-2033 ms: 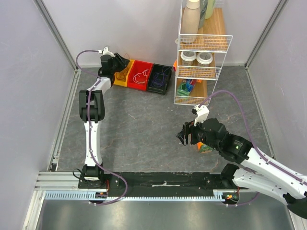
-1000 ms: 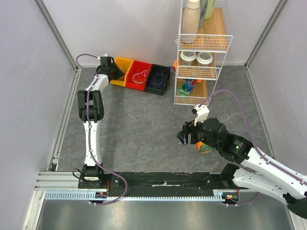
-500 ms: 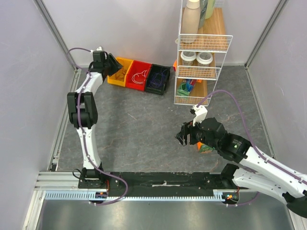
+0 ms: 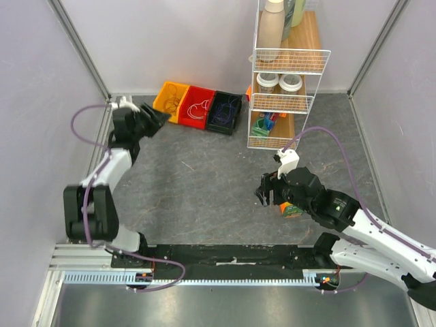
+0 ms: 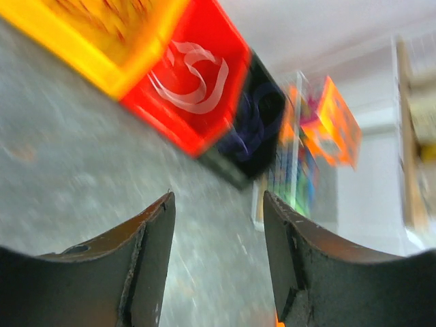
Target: Untangle the cables
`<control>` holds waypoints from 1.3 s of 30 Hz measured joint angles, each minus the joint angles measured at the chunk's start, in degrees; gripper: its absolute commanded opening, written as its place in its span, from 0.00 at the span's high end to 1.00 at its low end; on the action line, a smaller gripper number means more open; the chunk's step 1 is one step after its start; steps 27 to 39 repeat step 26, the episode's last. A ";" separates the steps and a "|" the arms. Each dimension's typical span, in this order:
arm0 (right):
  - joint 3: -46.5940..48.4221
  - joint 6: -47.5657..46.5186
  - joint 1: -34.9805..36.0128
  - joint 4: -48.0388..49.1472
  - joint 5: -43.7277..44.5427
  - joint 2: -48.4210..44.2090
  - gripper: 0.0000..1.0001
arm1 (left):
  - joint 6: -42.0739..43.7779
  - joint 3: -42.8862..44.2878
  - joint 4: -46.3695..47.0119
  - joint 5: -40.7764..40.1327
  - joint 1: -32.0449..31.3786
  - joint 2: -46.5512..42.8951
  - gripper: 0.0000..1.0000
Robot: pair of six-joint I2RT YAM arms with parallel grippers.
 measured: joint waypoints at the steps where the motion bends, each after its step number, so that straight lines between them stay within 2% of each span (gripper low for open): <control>1: 0.00 0.00 0.00 -0.26 0.31 -0.20 0.22 | -0.94 -4.87 1.86 1.14 -0.55 -3.85 0.37; 5: 0.00 0.07 0.00 -1.75 2.29 -0.79 0.22 | -2.08 -21.46 6.19 6.64 -4.59 -19.47 0.34; 8: -0.04 0.48 0.00 -2.47 4.44 -1.79 0.21 | -0.31 -29.55 5.66 8.63 -9.77 -32.94 0.34; 10: -0.35 0.90 0.00 -2.51 5.99 -3.28 0.19 | 2.25 -32.06 4.46 10.05 -14.25 -41.33 0.34; 13: -1.20 1.73 0.00 -2.58 8.72 -5.68 0.11 | 6.14 -35.60 3.04 11.93 -21.57 -55.04 0.31; 16: -1.62 3.08 0.00 -2.69 12.09 -7.15 0.02 | 7.19 -41.44 2.97 13.25 -25.99 -67.95 0.26; 19: -1.62 4.72 0.00 -3.26 15.21 -8.50 0.02 | 7.13 -46.51 2.71 14.78 -28.09 -76.39 0.25; 23: -1.62 5.97 0.00 -4.13 18.01 -13.05 0.02 | 7.23 -46.36 0.48 17.70 -28.28 -79.19 0.24; 26: -1.64 5.77 0.00 -3.52 19.32 -18.27 0.02 | 7.85 -43.15 -1.11 19.74 -28.28 -80.72 0.23; 39: -1.64 5.77 0.00 -3.52 19.32 -18.27 0.02 | 7.85 -43.15 -1.11 19.74 -28.28 -80.72 0.23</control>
